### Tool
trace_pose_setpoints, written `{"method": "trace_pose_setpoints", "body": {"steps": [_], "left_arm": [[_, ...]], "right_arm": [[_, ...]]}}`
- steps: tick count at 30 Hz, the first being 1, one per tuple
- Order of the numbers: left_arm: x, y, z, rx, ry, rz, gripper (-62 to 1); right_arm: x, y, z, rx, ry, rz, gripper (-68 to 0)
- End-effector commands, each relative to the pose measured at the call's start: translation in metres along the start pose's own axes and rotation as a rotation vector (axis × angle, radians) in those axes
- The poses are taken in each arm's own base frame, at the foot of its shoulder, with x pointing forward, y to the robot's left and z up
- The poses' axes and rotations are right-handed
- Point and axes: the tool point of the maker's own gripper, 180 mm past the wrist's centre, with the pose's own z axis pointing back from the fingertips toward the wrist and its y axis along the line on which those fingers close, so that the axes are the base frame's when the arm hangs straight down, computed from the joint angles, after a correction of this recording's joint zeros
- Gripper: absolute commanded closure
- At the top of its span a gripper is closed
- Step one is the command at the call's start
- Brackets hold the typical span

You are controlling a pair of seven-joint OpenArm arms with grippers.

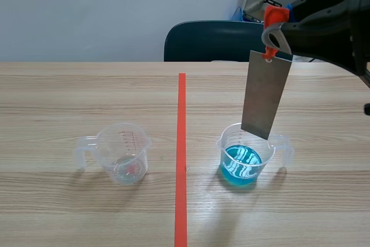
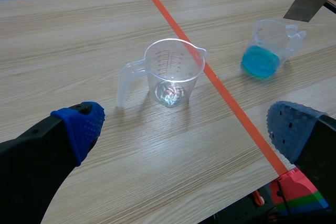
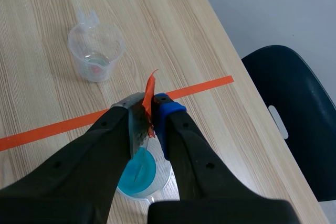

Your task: Do the redox reaction experiment

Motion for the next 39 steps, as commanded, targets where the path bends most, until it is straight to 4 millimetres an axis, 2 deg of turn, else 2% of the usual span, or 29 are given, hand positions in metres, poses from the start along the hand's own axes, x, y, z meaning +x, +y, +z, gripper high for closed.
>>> {"method": "trace_pose_setpoints", "body": {"steps": [1,39], "left_arm": [[0.0035,-0.0003,0.0005,0.007,-0.019,0.007,-62.3],[0.0071,0.0018,-0.0021,0.012,-0.037,-0.014,-62.3]], "right_arm": [[0.005,-0.0031,0.0003,-0.007,-0.02,0.007,-0.4],[0.0049,-0.0031,0.0003,-0.007,-0.019,0.007,-0.4]]}}
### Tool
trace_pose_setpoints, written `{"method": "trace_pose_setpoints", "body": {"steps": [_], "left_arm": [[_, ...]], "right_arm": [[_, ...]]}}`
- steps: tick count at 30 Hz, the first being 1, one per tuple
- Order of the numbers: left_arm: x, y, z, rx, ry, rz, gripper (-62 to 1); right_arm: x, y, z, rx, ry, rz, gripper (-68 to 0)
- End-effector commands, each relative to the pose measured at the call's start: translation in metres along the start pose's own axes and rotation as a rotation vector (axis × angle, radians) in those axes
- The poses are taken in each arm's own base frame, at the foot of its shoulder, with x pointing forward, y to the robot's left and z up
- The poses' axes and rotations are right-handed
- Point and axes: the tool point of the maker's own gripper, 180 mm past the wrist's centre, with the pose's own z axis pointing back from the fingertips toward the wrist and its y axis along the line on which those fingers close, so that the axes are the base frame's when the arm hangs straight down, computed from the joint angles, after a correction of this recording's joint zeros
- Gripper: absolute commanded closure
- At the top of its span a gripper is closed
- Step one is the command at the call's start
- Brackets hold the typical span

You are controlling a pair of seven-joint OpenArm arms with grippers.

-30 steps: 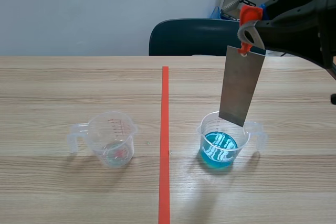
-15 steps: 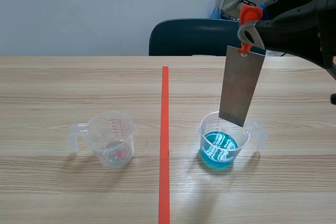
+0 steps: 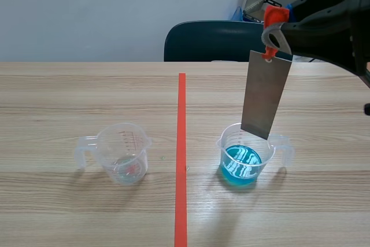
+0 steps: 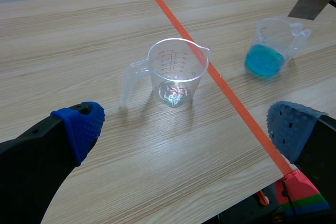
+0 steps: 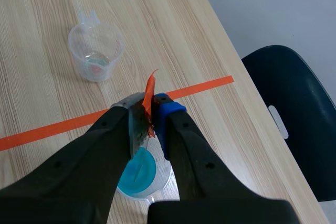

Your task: Do the redox reaction experiment

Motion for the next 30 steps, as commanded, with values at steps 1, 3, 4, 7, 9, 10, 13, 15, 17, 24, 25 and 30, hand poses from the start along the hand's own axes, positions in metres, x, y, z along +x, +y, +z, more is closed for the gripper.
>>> {"method": "trace_pose_setpoints", "body": {"steps": [1,3,4,7,9,10,13,15,17,24,25,30], "left_arm": [[0.009,0.001,-0.003,0.007,-0.045,0.004,-62.3],[0.009,0.004,-0.004,0.016,-0.045,-0.005,-62.3],[0.009,0.004,-0.004,0.021,-0.043,-0.008,-62.3],[0.009,0.004,-0.005,0.013,-0.046,-0.024,-57.7],[0.007,-0.001,-0.007,-0.015,-0.034,-0.071,-38.9],[0.007,-0.004,-0.008,-0.041,-0.03,-0.088,-28.5],[0.009,-0.005,-0.012,-0.052,-0.04,-0.114,-1.7],[0.015,-0.006,-0.016,-0.073,-0.068,-0.122,-2.5],[0.024,-0.009,-0.023,-0.102,-0.106,-0.126,-3.0],[0.05,-0.015,-0.054,-0.209,-0.195,-0.186,-3.0],[0.053,-0.017,-0.06,-0.22,-0.202,-0.195,-3.0],[0.057,-0.034,-0.094,-0.284,-0.196,-0.22,-3.0]], "right_arm": [[0.005,-0.003,0.0,-0.007,-0.019,0.007,-0.4],[0.005,-0.003,0.0,-0.007,-0.019,0.007,-0.4],[0.005,-0.003,0.0,-0.007,-0.019,0.007,-0.4],[0.005,-0.003,0.0,-0.007,-0.019,0.007,-0.4],[0.005,-0.003,0.0,-0.007,-0.019,0.007,-0.4],[0.005,-0.003,0.0,-0.007,-0.019,0.007,-0.4],[0.005,-0.003,0.0,-0.007,-0.019,0.007,-0.4],[0.005,-0.003,0.0,-0.007,-0.019,0.007,-0.4],[0.005,-0.003,0.0,-0.007,-0.019,0.007,-0.4],[0.005,-0.003,0.0,-0.007,-0.019,0.007,-0.4],[0.005,-0.003,0.0,-0.007,-0.019,0.007,-0.4],[0.005,-0.003,0.0,-0.007,-0.019,0.007,-0.4]]}}
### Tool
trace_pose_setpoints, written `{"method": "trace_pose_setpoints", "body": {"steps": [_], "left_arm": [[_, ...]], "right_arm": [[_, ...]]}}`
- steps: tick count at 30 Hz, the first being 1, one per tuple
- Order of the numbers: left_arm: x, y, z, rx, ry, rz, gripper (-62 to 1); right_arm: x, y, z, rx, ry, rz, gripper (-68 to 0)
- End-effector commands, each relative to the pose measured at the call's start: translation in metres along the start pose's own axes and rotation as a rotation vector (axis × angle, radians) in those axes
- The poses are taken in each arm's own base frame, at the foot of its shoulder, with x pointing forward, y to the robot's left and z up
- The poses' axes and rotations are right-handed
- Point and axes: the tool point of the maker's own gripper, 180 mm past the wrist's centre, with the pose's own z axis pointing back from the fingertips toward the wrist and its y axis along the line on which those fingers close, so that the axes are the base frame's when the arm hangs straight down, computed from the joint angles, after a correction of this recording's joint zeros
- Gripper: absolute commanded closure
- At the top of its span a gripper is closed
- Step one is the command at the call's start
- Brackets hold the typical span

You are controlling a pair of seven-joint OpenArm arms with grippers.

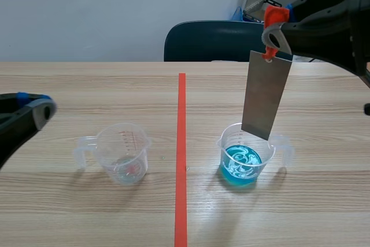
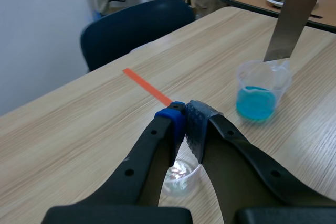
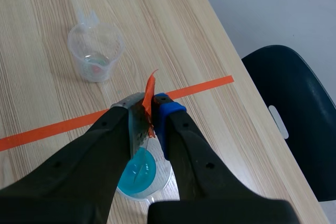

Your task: Do the redox reaction experiment

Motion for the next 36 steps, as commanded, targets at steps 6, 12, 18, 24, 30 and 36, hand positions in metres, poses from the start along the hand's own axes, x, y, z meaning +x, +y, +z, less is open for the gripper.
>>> {"method": "trace_pose_setpoints", "body": {"steps": [6,12,18,24,30,36], "left_arm": [[0.001,-0.024,-0.039,-0.093,-0.066,0.048,-2.9],[-0.024,-0.035,-0.07,-0.105,-0.05,0.071,-2.9],[-0.034,-0.047,-0.093,-0.118,-0.06,0.118,-2.9],[-0.03,-0.06,-0.112,-0.129,-0.095,0.156,-2.9],[-0.025,-0.072,-0.129,-0.132,-0.116,0.178,-2.9],[-0.022,-0.082,-0.144,-0.133,-0.123,0.168,-2.9]], "right_arm": [[0.005,-0.003,0.0,-0.006,-0.019,0.008,-0.4],[0.005,-0.003,0.0,-0.006,-0.02,0.008,-0.4],[0.005,-0.003,0.0,-0.006,-0.02,0.008,-0.4],[0.005,-0.003,0.0,-0.006,-0.02,0.008,-0.4],[0.005,-0.003,0.0,-0.006,-0.02,0.008,-0.4],[0.005,-0.003,0.0,-0.006,-0.02,0.008,-0.4]]}}
